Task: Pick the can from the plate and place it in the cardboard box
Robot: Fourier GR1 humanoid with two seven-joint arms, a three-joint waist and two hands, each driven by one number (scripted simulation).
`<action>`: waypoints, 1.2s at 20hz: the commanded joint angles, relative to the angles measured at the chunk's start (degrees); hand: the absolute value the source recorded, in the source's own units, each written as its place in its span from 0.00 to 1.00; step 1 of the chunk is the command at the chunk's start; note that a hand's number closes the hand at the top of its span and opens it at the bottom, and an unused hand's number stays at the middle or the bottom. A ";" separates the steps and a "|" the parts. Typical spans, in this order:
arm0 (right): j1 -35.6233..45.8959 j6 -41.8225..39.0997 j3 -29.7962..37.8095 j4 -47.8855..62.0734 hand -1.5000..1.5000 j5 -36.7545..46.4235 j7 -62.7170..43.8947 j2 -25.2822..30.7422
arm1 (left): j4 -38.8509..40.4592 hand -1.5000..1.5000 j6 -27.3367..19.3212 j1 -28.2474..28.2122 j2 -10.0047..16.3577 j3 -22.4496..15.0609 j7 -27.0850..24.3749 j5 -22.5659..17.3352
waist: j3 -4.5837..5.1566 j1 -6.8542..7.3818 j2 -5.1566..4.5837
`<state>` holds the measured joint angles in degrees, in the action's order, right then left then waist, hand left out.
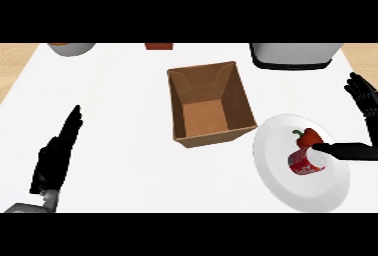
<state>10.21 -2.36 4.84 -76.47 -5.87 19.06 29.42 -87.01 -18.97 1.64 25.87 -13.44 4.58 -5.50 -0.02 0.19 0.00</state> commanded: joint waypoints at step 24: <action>-3.01 -24.97 -16.51 -20.23 0.00 23.37 -36.31 12.22 | 2.95 0.50 4.98 0.90 -3.65 4.68 -0.87 2.54 | 0.04 -0.39 0.00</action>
<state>8.65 -27.99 -10.66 -95.21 13.92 -13.93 45.50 -88.26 -15.70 -0.53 24.02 -10.32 4.30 -2.98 0.04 0.06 0.08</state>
